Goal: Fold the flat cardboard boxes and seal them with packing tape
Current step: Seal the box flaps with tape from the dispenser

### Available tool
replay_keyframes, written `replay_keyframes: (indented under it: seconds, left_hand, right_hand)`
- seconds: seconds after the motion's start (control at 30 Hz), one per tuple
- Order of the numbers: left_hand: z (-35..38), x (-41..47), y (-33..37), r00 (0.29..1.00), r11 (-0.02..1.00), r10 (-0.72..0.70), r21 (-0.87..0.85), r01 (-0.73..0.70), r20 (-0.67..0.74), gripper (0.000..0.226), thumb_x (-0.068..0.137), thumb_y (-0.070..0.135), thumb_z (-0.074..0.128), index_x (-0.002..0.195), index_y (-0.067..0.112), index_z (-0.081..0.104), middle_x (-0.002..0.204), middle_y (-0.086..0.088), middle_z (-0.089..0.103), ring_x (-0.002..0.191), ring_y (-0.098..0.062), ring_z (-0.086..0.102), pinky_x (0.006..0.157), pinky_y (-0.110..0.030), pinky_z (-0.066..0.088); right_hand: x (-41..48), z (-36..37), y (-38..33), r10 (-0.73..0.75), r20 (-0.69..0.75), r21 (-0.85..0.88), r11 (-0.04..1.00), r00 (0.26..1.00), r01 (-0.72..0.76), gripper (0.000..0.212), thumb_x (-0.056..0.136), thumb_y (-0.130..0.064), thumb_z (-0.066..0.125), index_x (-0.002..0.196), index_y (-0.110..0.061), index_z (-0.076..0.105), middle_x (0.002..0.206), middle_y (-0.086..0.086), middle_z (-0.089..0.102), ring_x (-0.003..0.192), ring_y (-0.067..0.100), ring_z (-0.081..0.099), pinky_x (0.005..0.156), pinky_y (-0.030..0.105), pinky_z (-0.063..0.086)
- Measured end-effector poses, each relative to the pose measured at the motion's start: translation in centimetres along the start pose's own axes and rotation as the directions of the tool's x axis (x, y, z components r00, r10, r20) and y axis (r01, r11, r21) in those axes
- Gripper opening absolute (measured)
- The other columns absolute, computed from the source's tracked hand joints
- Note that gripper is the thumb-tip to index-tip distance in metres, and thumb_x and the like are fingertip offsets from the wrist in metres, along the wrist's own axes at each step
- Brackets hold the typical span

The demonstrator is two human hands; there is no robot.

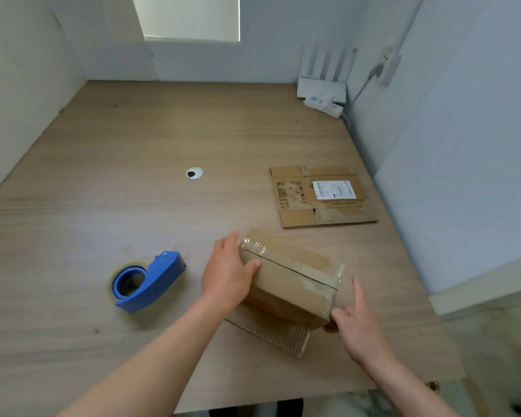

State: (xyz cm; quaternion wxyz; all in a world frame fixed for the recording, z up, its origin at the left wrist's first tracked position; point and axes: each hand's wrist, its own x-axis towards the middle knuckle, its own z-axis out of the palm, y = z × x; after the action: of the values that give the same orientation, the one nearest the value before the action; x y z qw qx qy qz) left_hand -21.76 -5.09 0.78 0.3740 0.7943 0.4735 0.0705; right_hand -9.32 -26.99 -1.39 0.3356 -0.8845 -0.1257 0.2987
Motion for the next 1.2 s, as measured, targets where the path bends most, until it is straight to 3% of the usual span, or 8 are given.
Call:
replay_keyframes:
  seconds: [0.13,0.3,0.4,0.53,0.63,0.8,0.97,1.2]
  left_hand:
    - [1.0,-1.7,-1.5,0.994,0.99,-0.098,-0.105,0.093,-0.043,0.062,0.092,0.045,0.063,0.143,0.018,0.04,0.138,-0.005,0.045,0.125,-0.024,0.049,0.1,-0.036,0.04]
    - [0.7,-0.7,-1.6,0.992,0.967,-0.112,-0.235,0.094,-0.065,0.056,0.091,0.033,0.069,0.14,0.017,0.048,0.137,-0.005,0.046,0.125,-0.021,0.049,0.106,-0.028,0.035]
    - [0.4,-0.1,-1.4,0.993,0.958,-0.098,-0.275,0.078,-0.061,0.072,0.088,0.023,0.073,0.15,0.017,0.037,0.15,-0.002,0.036,0.136,-0.018,0.039,0.117,-0.03,0.027]
    - [0.6,-0.2,-2.1,0.996,0.931,-0.074,-0.355,0.085,0.045,0.081,0.086,0.025,0.073,0.154,0.028,0.029,0.151,0.005,0.041,0.124,-0.018,0.053,0.11,-0.042,0.042]
    - [-0.1,-0.7,-2.9,0.997,0.948,-0.067,-0.316,0.05,-0.042,0.079,0.089,0.03,0.071,0.155,0.023,0.028,0.153,0.005,0.039,0.132,-0.019,0.048,0.112,-0.042,0.039]
    - [-4.2,-1.3,-9.4,0.937,0.981,-0.048,0.159,0.109,-0.345,0.062,0.089,0.032,0.07,0.143,0.013,0.046,0.146,-0.005,0.047,0.135,-0.025,0.039,0.107,-0.042,0.039]
    - [-6.1,-0.9,-15.7,0.953,0.844,-0.209,0.452,0.289,-0.219,0.058,0.085,0.045,0.071,0.13,0.016,0.047,0.137,-0.002,0.046,0.131,-0.026,0.036,0.092,-0.044,0.048]
    - [-5.8,1.6,-18.0,0.957,0.849,-0.277,0.443,0.286,-0.088,0.036,0.095,0.035,0.061,0.122,0.014,0.05,0.119,-0.007,0.061,0.105,-0.028,0.061,0.073,-0.037,0.049]
  right_hand:
    - [0.8,-1.5,-1.6,-0.216,-0.122,-0.073,0.975,0.969,0.208,0.1,0.081,-0.016,0.076,0.159,-0.027,0.014,0.149,-0.006,0.039,0.14,0.013,0.035,0.118,0.04,0.031]
    - [0.9,-1.2,-5.0,-0.213,0.057,-0.225,0.949,0.975,0.22,0.011,0.09,-0.033,0.067,0.101,-0.029,0.065,0.097,-0.019,0.064,0.101,0.014,0.063,0.076,0.027,0.046]
    - [-0.2,0.4,-4.3,-0.148,0.124,-0.383,0.905,0.981,0.185,0.04,0.083,-0.059,0.065,0.074,-0.021,0.057,0.073,-0.007,0.063,0.074,0.017,0.061,0.069,0.036,0.047]
    - [-0.6,1.3,-4.7,-0.23,0.153,-0.357,0.894,0.961,0.27,0.06,0.074,-0.057,0.07,0.124,-0.028,0.054,0.122,-0.005,0.062,0.114,0.017,0.059,0.099,0.036,0.048]
    - [0.6,1.5,-6.8,-0.473,0.227,-0.38,0.762,0.851,0.525,0.097,0.076,-0.053,0.067,0.157,-0.032,0.018,0.166,-0.001,0.014,0.152,0.018,0.014,0.122,0.034,0.019]
    - [1.5,3.3,-7.5,-0.583,0.344,-0.463,0.577,0.736,0.673,0.086,0.08,-0.068,0.038,0.157,-0.033,0.024,0.168,0.0,0.004,0.155,0.019,0.005,0.123,0.035,0.011]
    - [0.9,4.6,-7.0,-0.593,0.32,-0.485,0.568,0.739,0.665,0.079,0.085,-0.066,0.031,0.154,-0.03,0.034,0.167,0.001,0.012,0.154,0.018,0.006,0.123,0.038,0.012]
    - [0.4,5.1,-7.5,-0.556,0.286,-0.466,0.631,0.78,0.62,0.073,0.084,-0.057,0.046,0.151,-0.028,0.04,0.166,-0.001,0.017,0.154,0.015,0.009,0.121,0.03,0.008]
